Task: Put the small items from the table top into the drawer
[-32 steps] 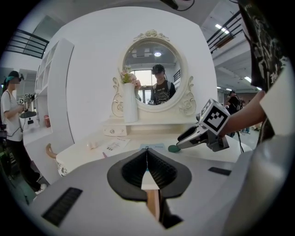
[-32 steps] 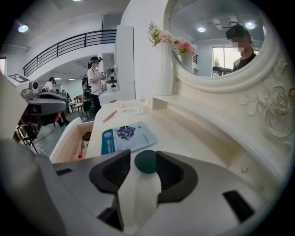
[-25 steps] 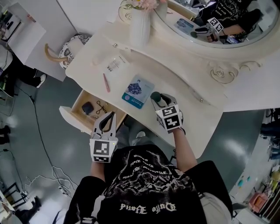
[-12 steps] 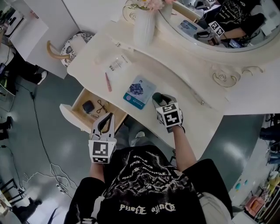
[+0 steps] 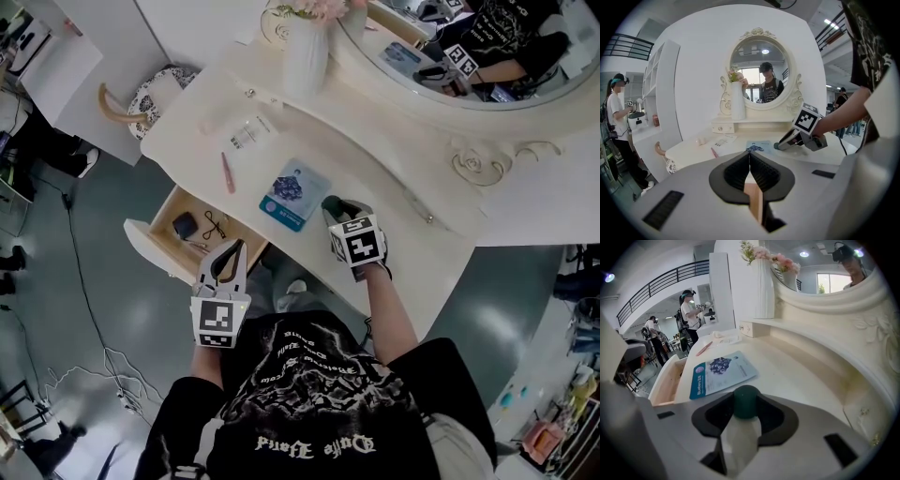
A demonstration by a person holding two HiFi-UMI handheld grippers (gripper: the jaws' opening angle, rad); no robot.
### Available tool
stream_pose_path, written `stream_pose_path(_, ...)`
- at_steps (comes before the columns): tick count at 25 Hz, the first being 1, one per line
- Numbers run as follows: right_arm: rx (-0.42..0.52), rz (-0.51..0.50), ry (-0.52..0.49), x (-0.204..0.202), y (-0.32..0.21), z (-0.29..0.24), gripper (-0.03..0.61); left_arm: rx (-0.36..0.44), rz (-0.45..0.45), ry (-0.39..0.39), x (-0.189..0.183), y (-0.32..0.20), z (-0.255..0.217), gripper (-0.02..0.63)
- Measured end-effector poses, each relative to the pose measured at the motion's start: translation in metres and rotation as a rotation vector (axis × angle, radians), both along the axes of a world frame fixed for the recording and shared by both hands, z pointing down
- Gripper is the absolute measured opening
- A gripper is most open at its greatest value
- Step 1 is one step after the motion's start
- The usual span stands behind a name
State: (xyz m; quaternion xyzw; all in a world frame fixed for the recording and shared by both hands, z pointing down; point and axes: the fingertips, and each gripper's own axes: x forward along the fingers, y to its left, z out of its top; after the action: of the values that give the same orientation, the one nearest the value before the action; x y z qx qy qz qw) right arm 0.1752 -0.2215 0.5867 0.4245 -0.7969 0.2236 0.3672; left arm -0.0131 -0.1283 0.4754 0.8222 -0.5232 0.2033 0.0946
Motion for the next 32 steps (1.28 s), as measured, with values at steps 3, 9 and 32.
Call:
stream_pose_path(3, 0.006, 0.000, -0.004, 0.000, 0.000, -0.001, 0.147, 0.000, 0.005, 0.001, 0.004, 0.002, 0.000, 0.015)
stream_pose_path(9, 0.000, -0.008, -0.008, 0.002, 0.000, -0.002, 0.102, -0.004, 0.009, -0.002, 0.009, 0.007, 0.000, 0.015)
stream_pose_path(32, 0.087, -0.093, -0.079, -0.021, 0.034, -0.034, 0.043, 0.013, -0.041, -0.006, 0.007, 0.020, -0.006, 0.015)
